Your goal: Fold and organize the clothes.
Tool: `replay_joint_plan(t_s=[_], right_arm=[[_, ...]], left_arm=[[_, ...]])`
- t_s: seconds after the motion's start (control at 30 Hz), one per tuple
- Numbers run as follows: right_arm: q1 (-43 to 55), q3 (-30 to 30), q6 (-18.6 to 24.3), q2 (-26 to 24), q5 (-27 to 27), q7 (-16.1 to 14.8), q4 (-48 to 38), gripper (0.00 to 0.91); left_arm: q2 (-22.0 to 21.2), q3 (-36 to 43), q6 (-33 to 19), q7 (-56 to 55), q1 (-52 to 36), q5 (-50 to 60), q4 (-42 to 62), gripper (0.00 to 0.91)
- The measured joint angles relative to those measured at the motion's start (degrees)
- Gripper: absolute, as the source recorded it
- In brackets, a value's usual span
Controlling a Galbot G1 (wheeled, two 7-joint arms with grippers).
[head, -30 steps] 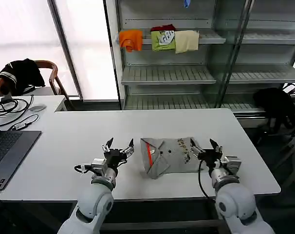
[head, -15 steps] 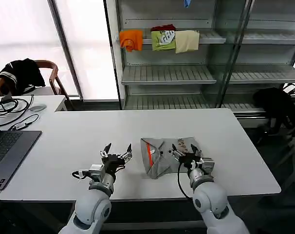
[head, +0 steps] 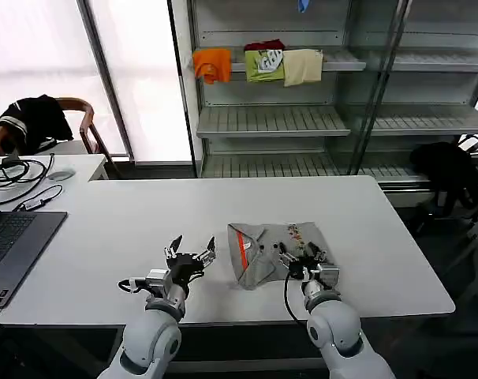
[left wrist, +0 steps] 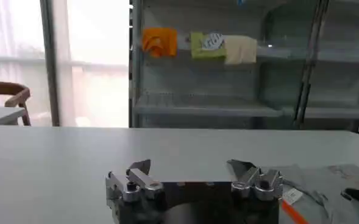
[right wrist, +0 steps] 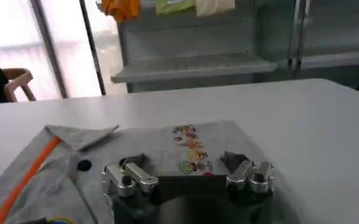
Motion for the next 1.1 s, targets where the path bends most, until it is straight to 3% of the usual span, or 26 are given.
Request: replay_joint_plan(t_s=[0.47,1.1], right_arm=[[-1.3,1.0,1.8,-0.3,-5.4,-1.1,1.5,0.907],[5.1,-1.8,0.2,1.5,-9.8,-0.5,1.9,0.907]], left_arm=[[-0.3,0.2,-0.3,0.5,0.4,0.2,0.4,0.907],[-0.8,1.0,-0.2,0.5,0.3,0.5,0.0,0.907]])
